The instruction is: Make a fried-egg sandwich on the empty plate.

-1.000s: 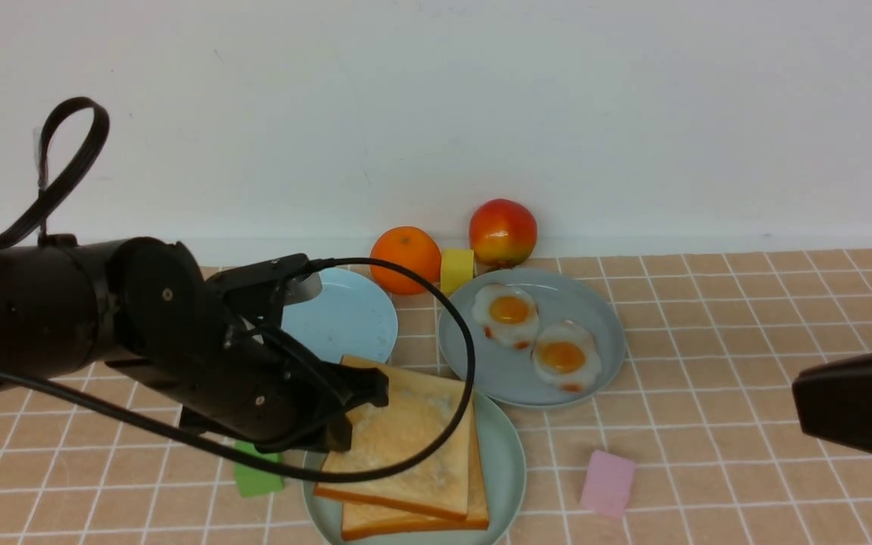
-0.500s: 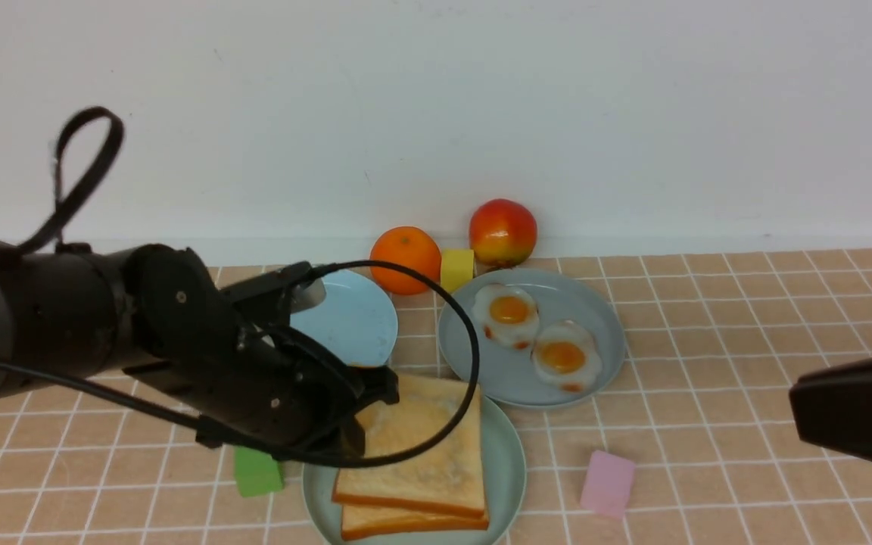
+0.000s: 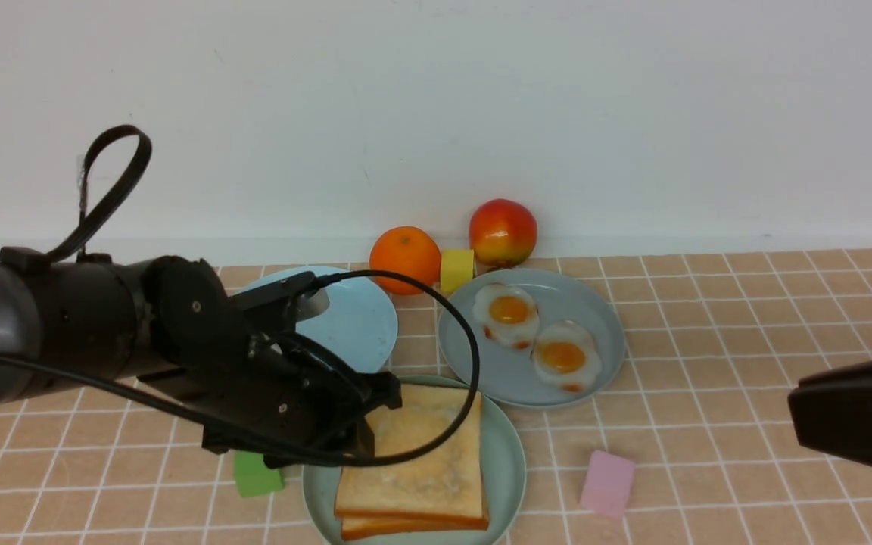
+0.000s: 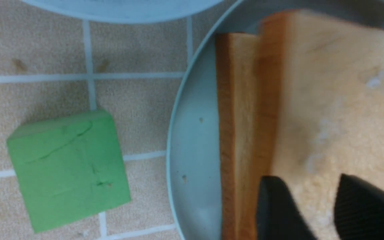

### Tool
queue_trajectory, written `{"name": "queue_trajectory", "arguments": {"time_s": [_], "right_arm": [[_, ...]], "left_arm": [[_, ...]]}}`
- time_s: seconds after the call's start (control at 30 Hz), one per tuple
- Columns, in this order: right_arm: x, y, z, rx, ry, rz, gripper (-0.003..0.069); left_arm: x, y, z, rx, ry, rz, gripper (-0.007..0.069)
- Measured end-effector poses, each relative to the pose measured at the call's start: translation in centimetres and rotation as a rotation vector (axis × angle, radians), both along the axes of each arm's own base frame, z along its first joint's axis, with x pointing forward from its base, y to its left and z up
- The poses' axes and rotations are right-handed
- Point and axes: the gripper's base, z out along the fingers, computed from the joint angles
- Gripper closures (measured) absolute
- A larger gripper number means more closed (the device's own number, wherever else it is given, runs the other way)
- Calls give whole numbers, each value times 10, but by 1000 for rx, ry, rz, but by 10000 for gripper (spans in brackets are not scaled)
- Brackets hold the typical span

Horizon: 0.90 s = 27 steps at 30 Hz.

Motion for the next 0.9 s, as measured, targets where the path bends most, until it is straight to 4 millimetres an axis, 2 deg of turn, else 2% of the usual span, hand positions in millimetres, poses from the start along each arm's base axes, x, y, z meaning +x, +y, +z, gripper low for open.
{"name": "queue_trajectory", "arguments": {"time_s": [0.17,0.27,0.4,0.53,0.57,0.6,0.7,0.77,0.8,0.83,0.87,0.9], "right_arm": [[1,-1,-1,-18,-8,-5,564],[1,-2,-2,-41,-6,-4,564],[-1,-7,-8,-108,28,-26,559],[-11,-17,-19,-112,51,-98,553],[-13,-19,-18,-105,42,-102,553],[-21,-24,-26,-84,21,-124,553],[-40,-35,-40,-22,-68,-161,553],[-51,-43,-57,20,-130,-187,552],[-52,-43,-59,20,-131,-187,552],[-62,-49,-70,58,-184,-204,550],[-65,-51,-78,68,-197,-209,549],[-67,-52,-78,75,-207,-211,549]], "left_arm": [[-1,0,1,11,11,-17,240],[2,-2,7,21,10,-45,228],[8,-7,27,19,-6,-108,246],[-3,-5,64,-3,-68,-169,342],[-4,-5,66,-5,-75,-169,342],[-16,0,88,-21,-113,-186,402],[-42,10,119,-48,-180,-206,501],[-67,21,133,-62,-207,-222,568],[-70,22,134,-62,-205,-225,581],[-93,32,139,-69,-219,-236,627],[-105,37,139,-71,-220,-243,638],[-111,40,138,-73,-224,-244,638]]}}
